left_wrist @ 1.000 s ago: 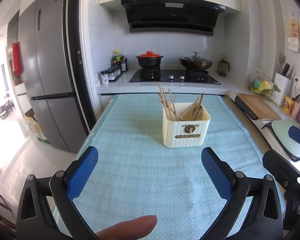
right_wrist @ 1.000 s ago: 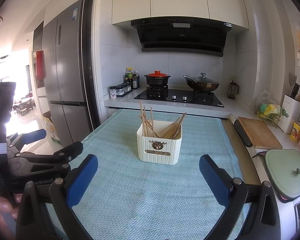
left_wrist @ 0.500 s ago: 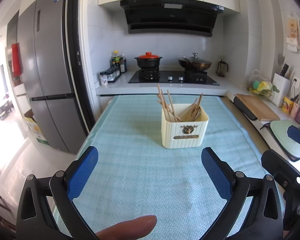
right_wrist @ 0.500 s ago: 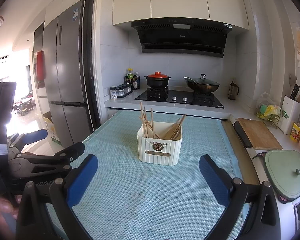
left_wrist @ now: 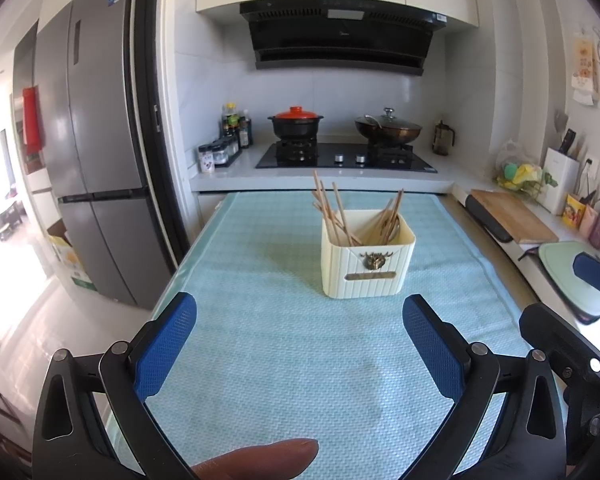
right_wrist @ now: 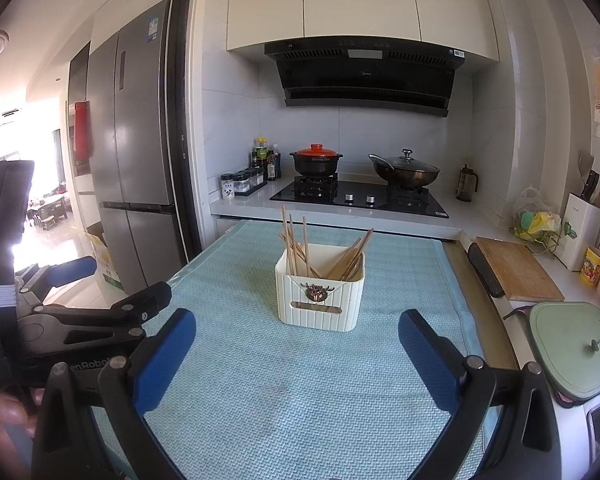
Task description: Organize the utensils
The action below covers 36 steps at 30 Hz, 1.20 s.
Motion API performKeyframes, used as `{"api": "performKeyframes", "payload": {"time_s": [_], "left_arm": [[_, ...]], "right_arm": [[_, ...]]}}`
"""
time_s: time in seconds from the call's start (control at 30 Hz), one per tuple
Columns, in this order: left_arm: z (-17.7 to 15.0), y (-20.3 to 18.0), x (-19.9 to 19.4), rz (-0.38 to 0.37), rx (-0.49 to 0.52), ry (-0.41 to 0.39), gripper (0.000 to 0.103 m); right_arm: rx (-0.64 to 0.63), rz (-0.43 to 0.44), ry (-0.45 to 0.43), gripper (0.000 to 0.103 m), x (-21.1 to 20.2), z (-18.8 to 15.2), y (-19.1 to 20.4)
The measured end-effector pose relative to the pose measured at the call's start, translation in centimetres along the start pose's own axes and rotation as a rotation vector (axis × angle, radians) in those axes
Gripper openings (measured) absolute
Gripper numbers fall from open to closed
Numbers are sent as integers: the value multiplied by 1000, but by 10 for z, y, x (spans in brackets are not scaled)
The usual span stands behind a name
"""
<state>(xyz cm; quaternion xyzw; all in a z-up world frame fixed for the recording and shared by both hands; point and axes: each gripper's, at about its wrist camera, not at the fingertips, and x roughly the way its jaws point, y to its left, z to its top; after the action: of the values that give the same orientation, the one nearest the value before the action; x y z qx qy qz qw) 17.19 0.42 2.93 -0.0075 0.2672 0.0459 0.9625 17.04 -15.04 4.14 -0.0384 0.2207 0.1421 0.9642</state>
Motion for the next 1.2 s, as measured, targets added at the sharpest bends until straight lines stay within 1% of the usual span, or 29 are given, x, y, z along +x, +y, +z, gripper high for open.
{"api": "performKeyframes", "payload": {"time_s": [1.13,1.2], "left_arm": [[2,-1,1,-2,3,1,103],[2,-1,1,-1,0,-8,103]], "right_arm": [[-4,-5,-5,103,-2,3,-4],[-3,-7,-4,103,-1,2,-5]]}}
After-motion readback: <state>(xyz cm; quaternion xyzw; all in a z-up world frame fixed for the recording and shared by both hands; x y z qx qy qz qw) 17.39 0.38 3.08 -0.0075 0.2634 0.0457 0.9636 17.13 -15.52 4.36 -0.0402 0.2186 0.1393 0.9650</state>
